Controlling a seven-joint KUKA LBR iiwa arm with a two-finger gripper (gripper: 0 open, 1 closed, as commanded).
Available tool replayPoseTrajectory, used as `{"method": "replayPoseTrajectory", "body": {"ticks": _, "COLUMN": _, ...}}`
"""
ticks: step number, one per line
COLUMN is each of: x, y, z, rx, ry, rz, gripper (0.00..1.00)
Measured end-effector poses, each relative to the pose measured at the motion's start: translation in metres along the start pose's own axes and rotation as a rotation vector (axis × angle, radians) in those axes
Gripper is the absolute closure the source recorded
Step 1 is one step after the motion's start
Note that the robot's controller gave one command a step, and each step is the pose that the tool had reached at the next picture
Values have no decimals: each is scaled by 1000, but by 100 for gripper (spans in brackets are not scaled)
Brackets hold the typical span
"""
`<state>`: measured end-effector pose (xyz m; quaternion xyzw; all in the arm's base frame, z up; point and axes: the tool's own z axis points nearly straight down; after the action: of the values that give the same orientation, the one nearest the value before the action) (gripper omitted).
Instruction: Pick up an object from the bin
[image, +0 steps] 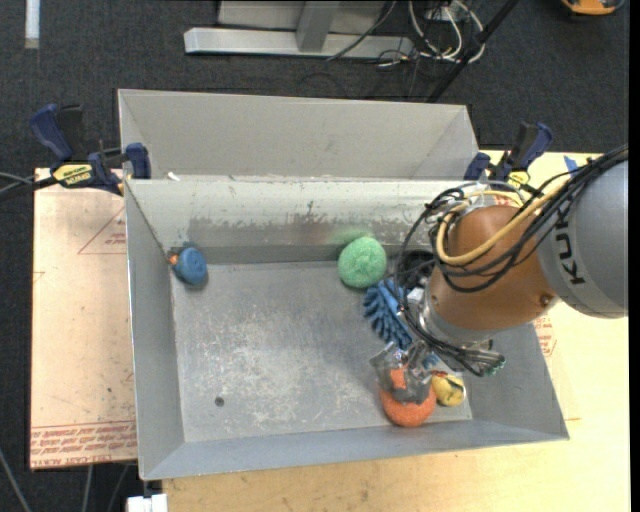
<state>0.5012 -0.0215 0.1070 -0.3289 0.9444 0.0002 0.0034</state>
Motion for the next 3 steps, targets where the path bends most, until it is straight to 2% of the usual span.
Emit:
{"method": "replayPoseTrajectory", "body": {"ticks": 1, "x": 0, "y": 0, "z": 0, "rx": 0, "ry": 0, "rz": 0, "gripper": 0}}
{"method": "replayPoseTrajectory", "body": {"ticks": 2, "x": 0, "y": 0, "z": 0, "rx": 0, "ry": 0, "rz": 0, "gripper": 0}}
{"method": "replayPoseTrajectory", "body": {"ticks": 3, "x": 0, "y": 0, "z": 0, "rx": 0, "ry": 0, "rz": 0, "gripper": 100}}
